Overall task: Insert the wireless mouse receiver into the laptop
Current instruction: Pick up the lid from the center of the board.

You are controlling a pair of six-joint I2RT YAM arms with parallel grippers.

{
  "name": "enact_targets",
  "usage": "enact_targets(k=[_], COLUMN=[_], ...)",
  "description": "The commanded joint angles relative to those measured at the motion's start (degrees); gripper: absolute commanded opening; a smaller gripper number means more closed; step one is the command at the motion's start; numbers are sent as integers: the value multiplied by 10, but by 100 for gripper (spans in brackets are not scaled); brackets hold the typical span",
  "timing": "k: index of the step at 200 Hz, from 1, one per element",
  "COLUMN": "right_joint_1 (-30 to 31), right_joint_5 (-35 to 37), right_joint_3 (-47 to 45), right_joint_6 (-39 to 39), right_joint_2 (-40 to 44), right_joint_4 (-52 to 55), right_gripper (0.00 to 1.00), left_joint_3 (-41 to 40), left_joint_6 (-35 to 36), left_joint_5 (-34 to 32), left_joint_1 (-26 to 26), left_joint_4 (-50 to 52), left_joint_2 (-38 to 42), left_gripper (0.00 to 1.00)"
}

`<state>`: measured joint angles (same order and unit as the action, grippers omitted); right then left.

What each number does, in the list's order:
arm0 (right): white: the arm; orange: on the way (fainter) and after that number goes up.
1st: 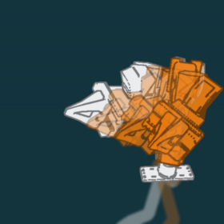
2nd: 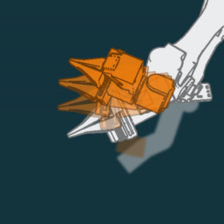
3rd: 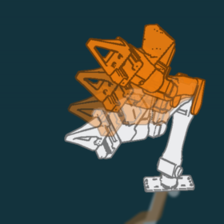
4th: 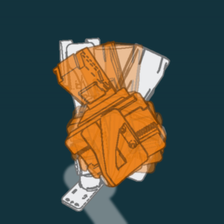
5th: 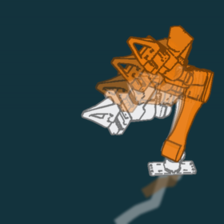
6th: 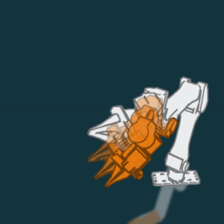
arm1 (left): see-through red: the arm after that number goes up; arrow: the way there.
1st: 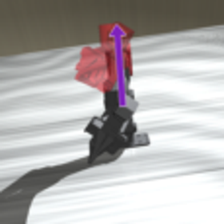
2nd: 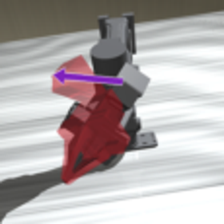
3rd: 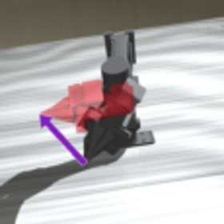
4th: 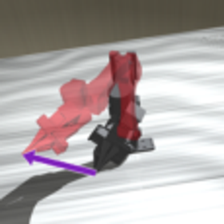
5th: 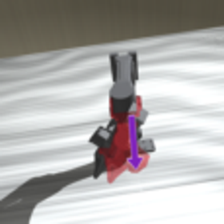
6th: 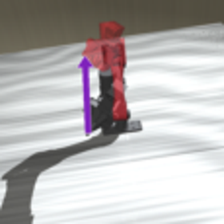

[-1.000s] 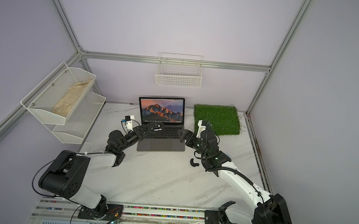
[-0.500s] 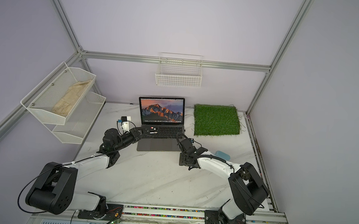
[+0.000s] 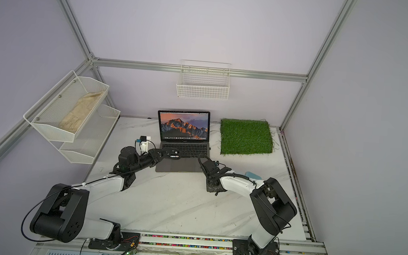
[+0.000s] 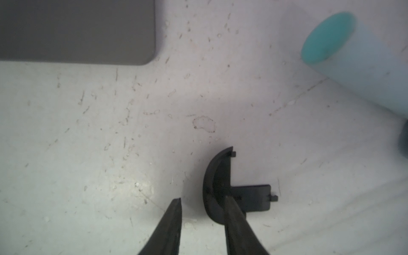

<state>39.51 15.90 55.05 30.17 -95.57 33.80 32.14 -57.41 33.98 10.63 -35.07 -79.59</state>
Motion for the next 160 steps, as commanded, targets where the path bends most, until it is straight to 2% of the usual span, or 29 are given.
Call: enact_targets(k=[1, 71, 108, 132, 160], right_joint_1=[1, 1, 0, 0, -1], right_joint_5=[16, 46, 53, 66, 86], right_joint_3=[19, -3, -33, -35, -23], right_joint_6=[-13, 13, 34, 43, 40], right_joint_2=[-11, -30, -29, -8, 55], right_joint_4=[-9, 6, -5, -6, -13], right_gripper=[33, 23, 13, 0, 0], left_joint_3=[16, 14, 21, 24, 24], left_joint_6=[11, 20, 27, 33, 34], left_joint_5=[21, 16, 18, 18, 16], left_joint_1=[-2, -4, -3, -4, -3], left_joint_4=[-39, -37, -25, -17, -10], left_joint_2=[-1, 2, 4, 5, 6], left_gripper=[0, 0, 0, 0, 0])
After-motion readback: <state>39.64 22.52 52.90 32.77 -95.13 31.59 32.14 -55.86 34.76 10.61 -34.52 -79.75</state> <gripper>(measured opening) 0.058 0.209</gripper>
